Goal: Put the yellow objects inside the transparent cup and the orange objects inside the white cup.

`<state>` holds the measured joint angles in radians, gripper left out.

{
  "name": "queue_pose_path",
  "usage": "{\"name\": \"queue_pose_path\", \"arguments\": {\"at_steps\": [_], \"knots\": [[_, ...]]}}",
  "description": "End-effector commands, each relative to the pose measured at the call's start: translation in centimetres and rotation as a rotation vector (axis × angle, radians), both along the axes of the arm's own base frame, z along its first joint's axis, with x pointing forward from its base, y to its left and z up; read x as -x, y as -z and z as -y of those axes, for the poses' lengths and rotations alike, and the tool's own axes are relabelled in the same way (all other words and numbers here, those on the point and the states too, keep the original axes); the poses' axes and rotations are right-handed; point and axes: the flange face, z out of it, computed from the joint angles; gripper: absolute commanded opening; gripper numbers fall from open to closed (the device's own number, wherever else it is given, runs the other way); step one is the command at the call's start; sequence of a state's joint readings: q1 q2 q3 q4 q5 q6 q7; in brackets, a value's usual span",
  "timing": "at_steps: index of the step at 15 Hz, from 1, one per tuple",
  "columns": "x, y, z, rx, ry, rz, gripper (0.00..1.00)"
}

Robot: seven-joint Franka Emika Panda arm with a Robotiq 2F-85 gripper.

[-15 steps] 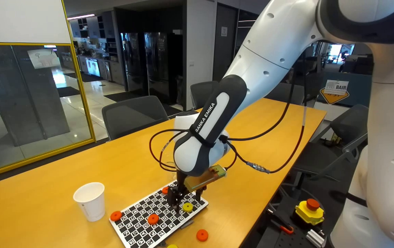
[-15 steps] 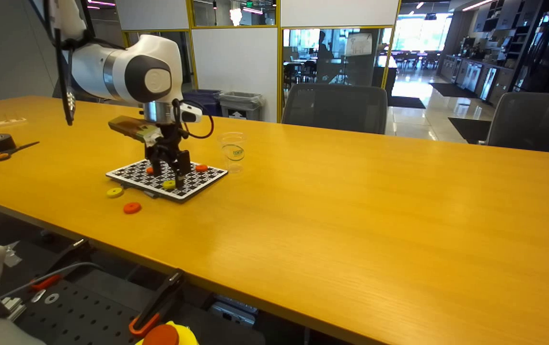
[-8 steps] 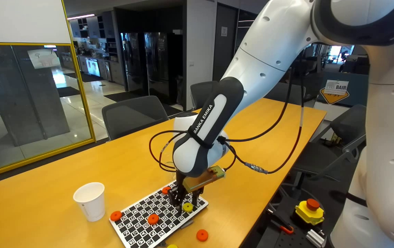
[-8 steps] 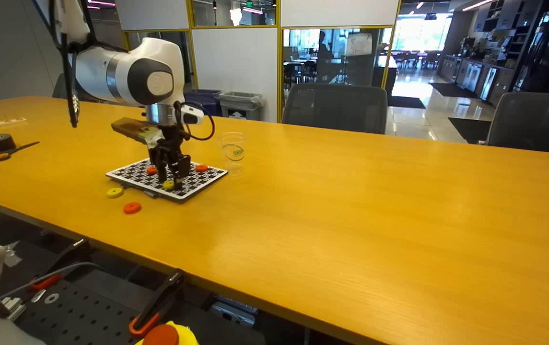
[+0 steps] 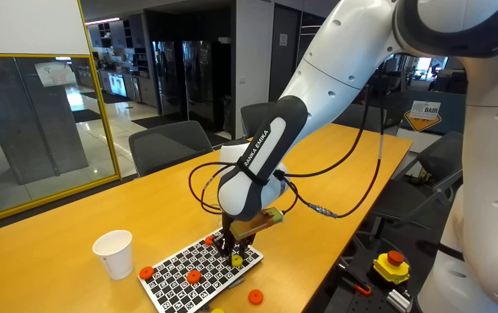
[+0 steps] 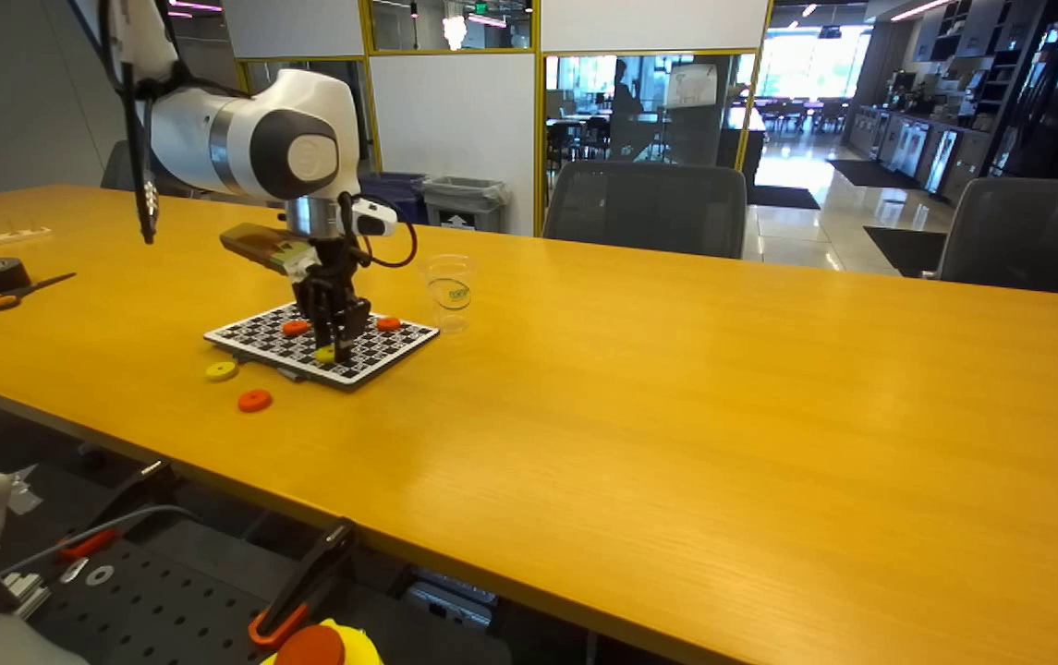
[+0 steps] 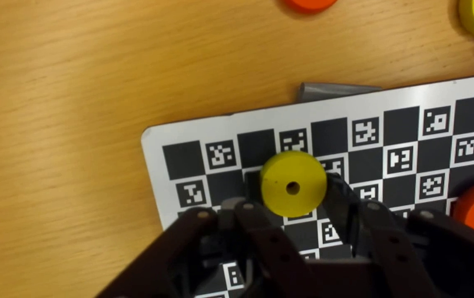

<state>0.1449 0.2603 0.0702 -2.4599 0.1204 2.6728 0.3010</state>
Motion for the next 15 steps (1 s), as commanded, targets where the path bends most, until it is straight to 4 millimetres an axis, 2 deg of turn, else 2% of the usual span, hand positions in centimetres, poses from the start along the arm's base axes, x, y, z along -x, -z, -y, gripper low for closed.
{"name": "queue_pose_path", "arguments": {"at_steps": [1, 4, 6, 11, 15], "knots": [[-1.1, -1.1, -0.2, -0.001, 0.015, 0.024, 0.25], [-2.3, -3.0, 0.2, 0.010, 0.012, 0.056, 0.25], [-3.6, -5.1, 0.9, 0.023, 0.012, 0.096, 0.25], [-7.0, -11.3, 4.5, 0.066, 0.033, 0.190, 0.25], [-10.4, -14.6, 6.6, 0.092, 0.038, 0.219, 0.25]]}}
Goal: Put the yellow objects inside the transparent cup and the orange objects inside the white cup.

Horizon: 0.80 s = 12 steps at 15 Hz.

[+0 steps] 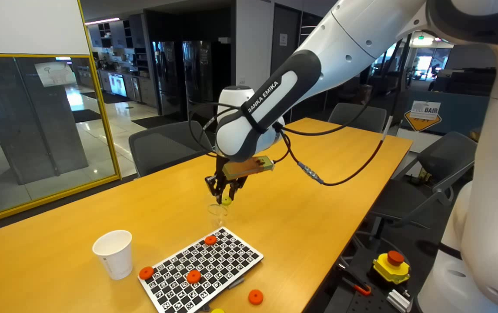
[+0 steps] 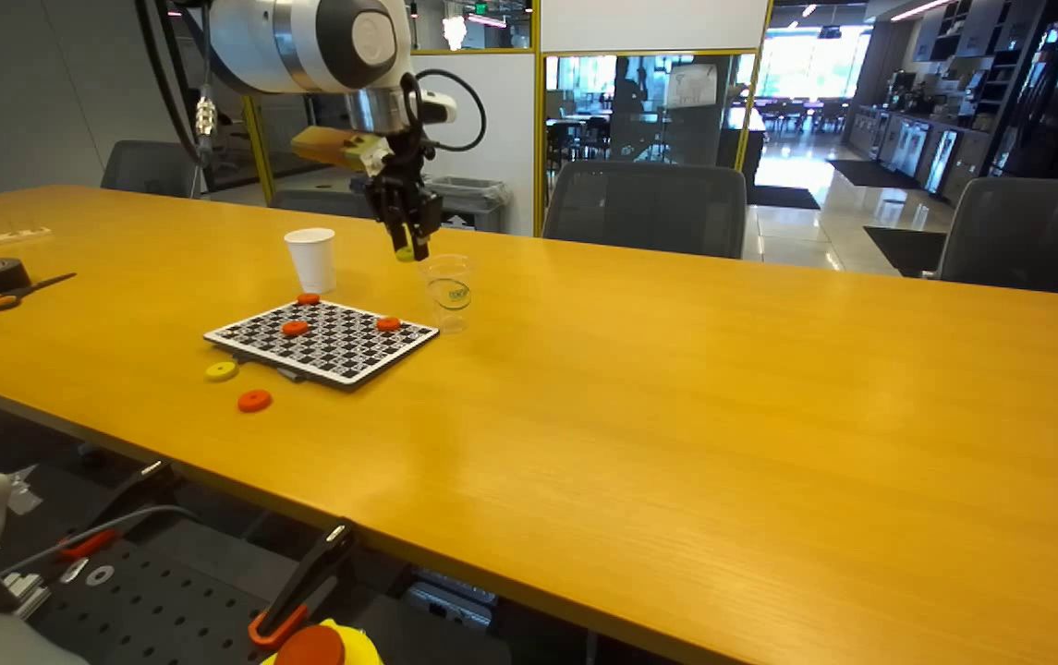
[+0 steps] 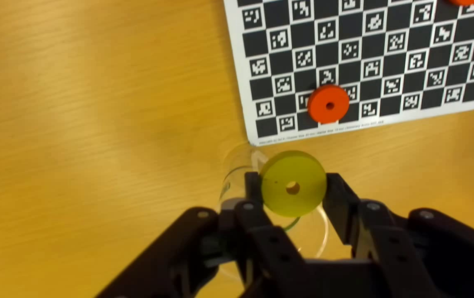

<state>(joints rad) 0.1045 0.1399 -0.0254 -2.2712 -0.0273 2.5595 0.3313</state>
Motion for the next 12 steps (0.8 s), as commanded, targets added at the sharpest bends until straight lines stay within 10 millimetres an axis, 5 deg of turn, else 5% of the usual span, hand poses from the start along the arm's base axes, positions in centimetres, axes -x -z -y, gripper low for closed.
{"name": "queue_pose_path", "arguments": {"at_steps": [1, 5, 12], "knots": [[-3.2, -3.0, 1.3, 0.027, 0.002, 0.014, 0.25], [-5.7, -3.5, 1.7, 0.017, -0.006, 0.004, 0.25], [-7.7, -1.2, 2.6, 0.002, -0.001, -0.028, 0.25]]}}
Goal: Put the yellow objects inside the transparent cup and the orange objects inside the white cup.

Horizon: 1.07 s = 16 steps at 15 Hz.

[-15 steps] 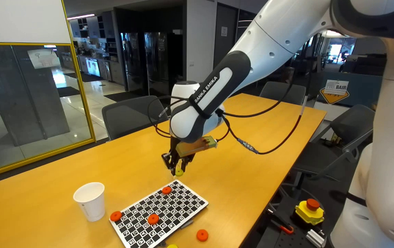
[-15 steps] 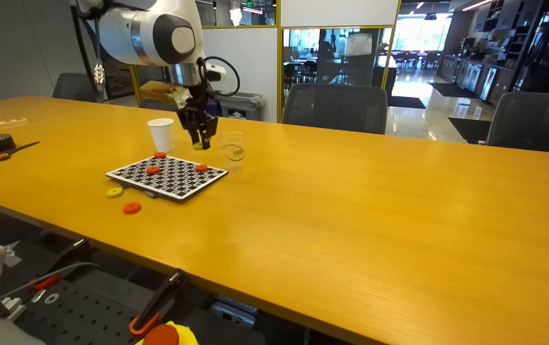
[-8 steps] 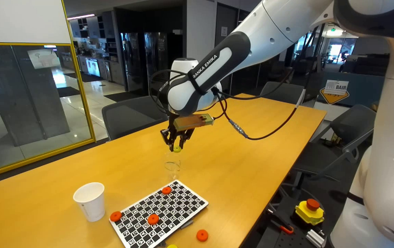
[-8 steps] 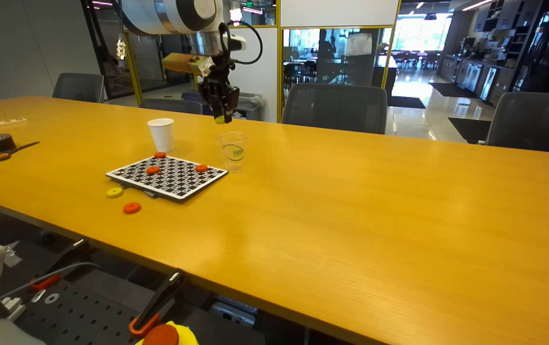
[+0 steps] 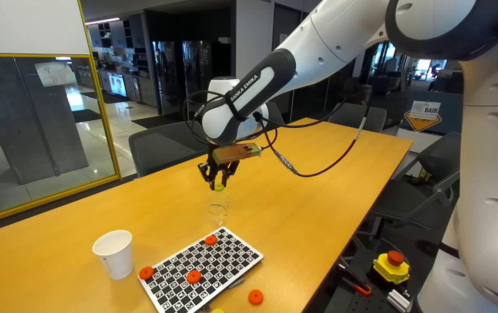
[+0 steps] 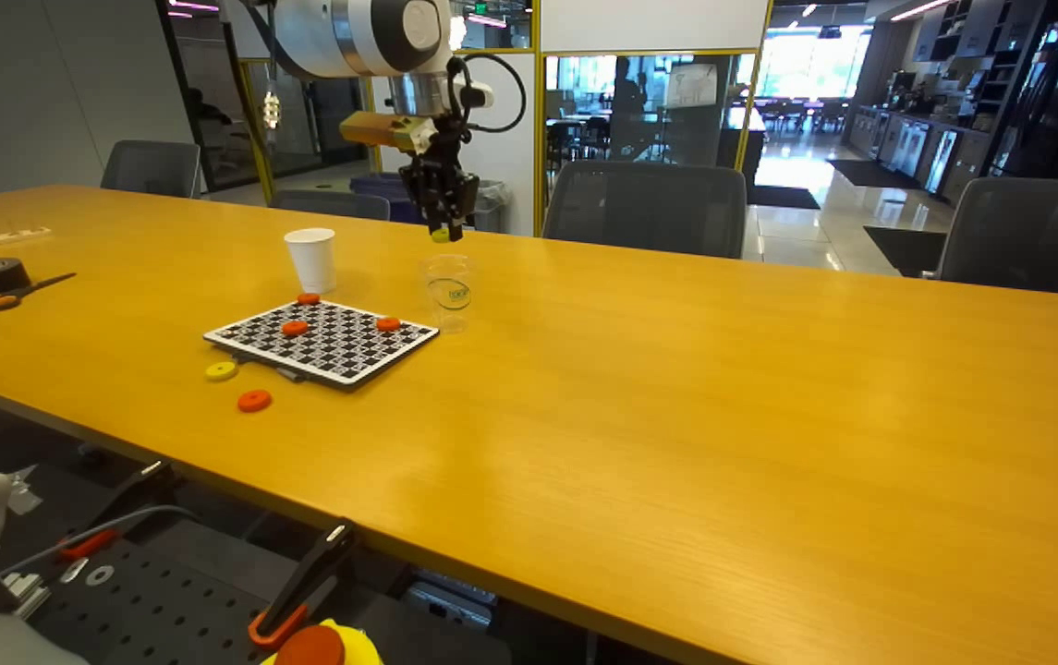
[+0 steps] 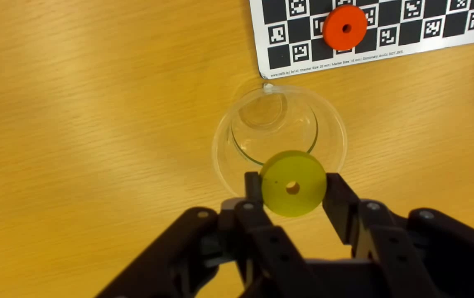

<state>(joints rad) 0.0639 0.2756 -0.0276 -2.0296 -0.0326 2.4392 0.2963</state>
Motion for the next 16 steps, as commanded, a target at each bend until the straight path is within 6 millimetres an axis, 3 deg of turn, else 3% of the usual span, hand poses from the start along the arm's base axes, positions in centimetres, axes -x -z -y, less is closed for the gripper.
{"name": "queue_pose_path", "arguments": {"at_steps": [1, 3, 4, 5, 6, 10, 16], "knots": [[-1.7, 0.4, 0.6, -0.015, -0.008, -0.018, 0.25], [-1.9, 0.9, 0.7, -0.019, -0.008, -0.026, 0.25], [-2.0, 1.1, 0.8, -0.023, -0.007, -0.033, 0.35], [-2.1, 1.2, 0.8, -0.026, -0.008, -0.039, 0.67], [-2.1, 1.3, 0.8, -0.030, -0.009, -0.046, 0.68], [-1.7, 1.1, 0.4, -0.038, -0.022, -0.061, 0.97], [0.9, 0.4, -2.9, -0.038, -0.056, -0.064, 1.00]]}}
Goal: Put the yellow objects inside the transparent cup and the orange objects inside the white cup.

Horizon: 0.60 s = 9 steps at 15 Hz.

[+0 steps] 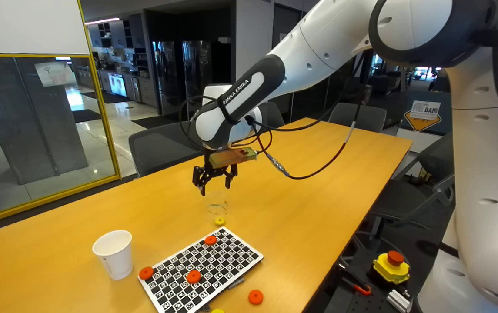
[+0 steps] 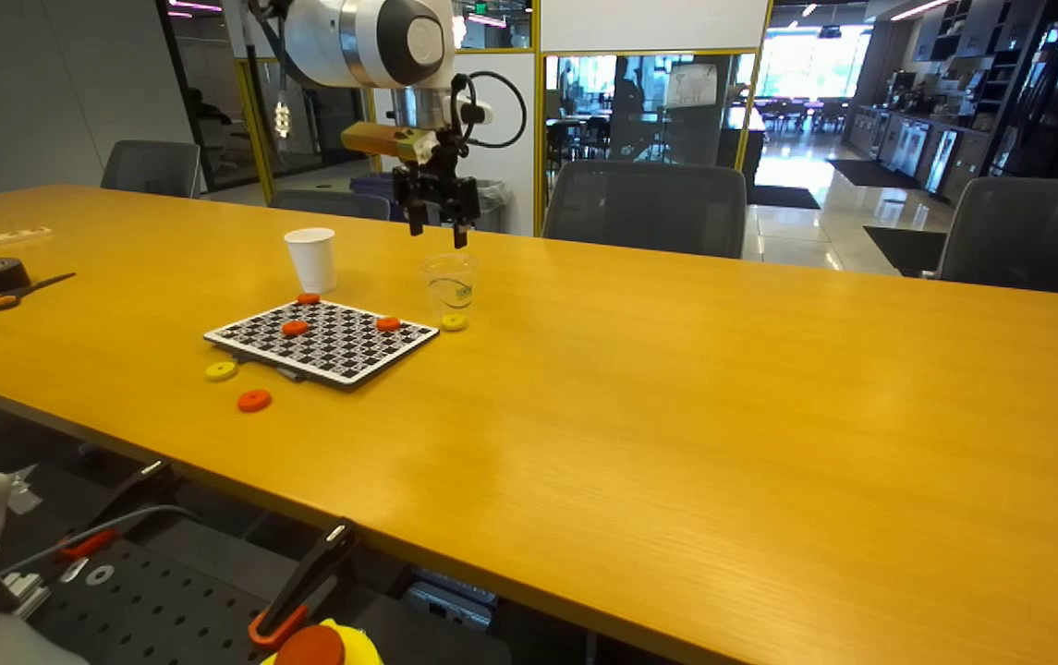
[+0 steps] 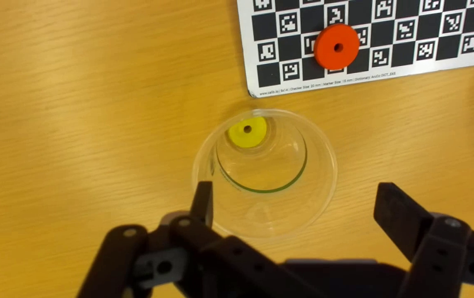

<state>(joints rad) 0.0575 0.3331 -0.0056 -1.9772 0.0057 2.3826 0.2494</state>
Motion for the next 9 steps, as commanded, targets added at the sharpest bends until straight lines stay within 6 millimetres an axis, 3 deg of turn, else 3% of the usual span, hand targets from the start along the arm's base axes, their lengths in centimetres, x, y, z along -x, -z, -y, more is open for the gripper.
{"name": "queue_pose_path", "arguments": {"at_steps": [1, 9], "knots": [[2.2, -1.3, -2.9, -0.017, -0.032, -0.006, 1.00], [5.9, 0.9, -9.3, -0.047, -0.046, -0.106, 1.00]]}}
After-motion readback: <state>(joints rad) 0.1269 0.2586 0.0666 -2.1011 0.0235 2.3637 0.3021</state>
